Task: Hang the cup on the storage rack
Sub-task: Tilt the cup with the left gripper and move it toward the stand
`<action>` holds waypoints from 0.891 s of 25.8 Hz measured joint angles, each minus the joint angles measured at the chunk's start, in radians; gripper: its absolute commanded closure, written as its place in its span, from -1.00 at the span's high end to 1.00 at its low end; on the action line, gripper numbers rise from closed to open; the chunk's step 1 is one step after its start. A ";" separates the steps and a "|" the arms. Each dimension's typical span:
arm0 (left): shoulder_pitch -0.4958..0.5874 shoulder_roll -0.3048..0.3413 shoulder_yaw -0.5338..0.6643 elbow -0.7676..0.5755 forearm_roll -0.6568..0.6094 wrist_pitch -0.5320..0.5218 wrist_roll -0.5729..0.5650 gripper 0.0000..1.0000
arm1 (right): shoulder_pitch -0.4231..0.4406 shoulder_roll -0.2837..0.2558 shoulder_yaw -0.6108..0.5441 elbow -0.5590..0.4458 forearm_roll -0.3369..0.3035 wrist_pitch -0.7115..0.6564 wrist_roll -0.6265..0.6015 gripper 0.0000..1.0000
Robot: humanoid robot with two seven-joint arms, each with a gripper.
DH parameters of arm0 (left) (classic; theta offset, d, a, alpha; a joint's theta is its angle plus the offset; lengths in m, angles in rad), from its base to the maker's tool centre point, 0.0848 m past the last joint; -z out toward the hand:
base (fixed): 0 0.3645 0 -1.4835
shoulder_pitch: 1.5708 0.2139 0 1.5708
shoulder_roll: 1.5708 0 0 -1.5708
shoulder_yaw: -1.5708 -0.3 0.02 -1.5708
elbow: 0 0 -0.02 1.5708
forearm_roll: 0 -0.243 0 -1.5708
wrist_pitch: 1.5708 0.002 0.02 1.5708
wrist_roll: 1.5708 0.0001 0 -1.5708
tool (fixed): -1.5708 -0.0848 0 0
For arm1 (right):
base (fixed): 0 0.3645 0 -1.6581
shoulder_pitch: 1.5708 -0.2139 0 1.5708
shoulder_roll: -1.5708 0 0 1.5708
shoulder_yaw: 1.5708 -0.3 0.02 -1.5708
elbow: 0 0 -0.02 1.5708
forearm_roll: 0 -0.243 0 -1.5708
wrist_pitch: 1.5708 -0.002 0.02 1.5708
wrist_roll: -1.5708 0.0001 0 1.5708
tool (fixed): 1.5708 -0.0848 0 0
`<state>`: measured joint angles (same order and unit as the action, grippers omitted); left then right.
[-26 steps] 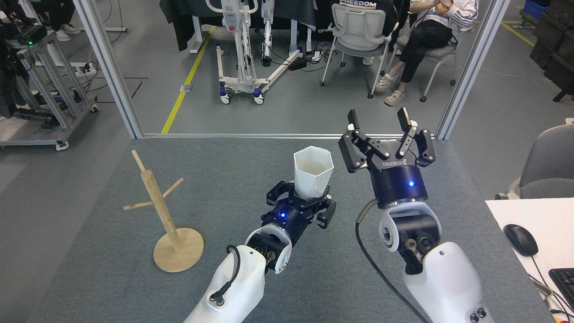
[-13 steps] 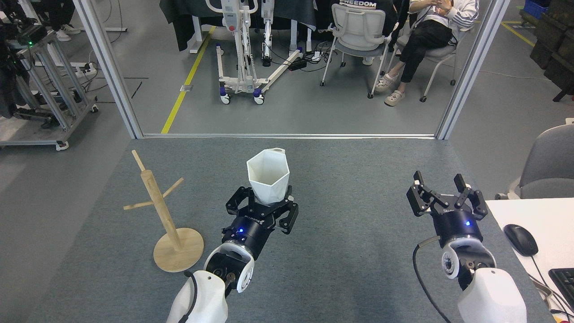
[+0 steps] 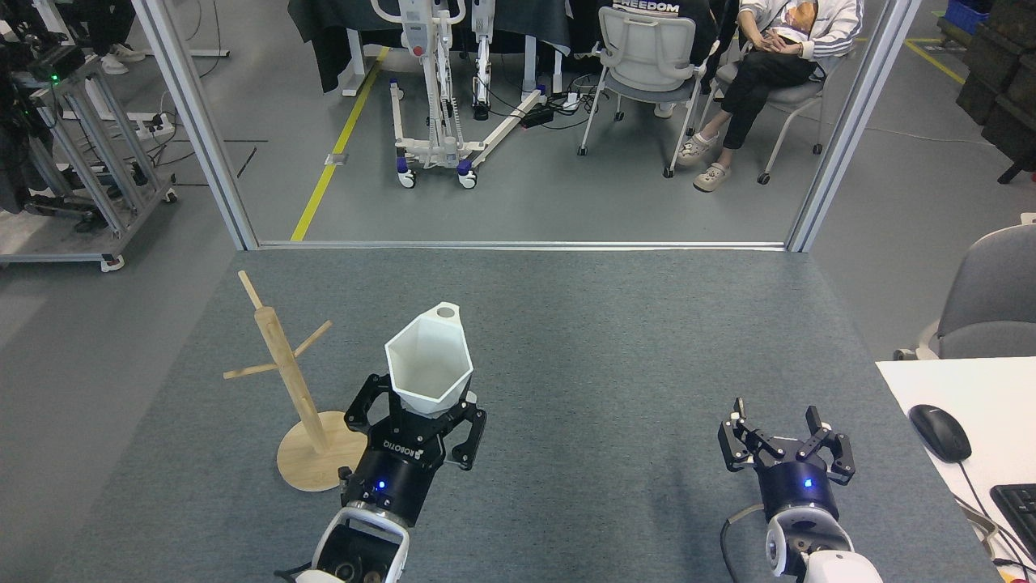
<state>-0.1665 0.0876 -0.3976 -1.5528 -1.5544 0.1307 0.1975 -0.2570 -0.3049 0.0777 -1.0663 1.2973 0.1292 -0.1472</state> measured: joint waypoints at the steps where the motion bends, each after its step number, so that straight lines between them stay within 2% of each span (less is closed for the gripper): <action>1: 0.018 0.006 0.001 -0.010 -0.028 0.004 0.005 -1.00 | 0.004 0.002 0.002 -0.001 0.003 0.001 -0.001 0.98; 9: 0.142 0.057 0.002 -0.103 -0.098 0.065 0.095 -1.00 | 0.028 0.000 0.009 -0.109 0.008 0.003 -0.007 0.98; 18: 0.227 0.099 0.011 -0.152 -0.119 0.135 0.145 -1.00 | 0.028 0.005 0.008 -0.171 0.010 0.004 0.006 0.98; 23: 0.292 0.123 0.083 -0.165 -0.120 0.181 0.158 -1.00 | 0.080 -0.001 0.002 -0.317 0.019 0.014 0.079 0.98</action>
<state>0.1253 0.2108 -0.3145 -1.7175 -1.6740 0.3119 0.3554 -0.1765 -0.3055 0.0800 -1.3835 1.3165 0.1435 -0.0686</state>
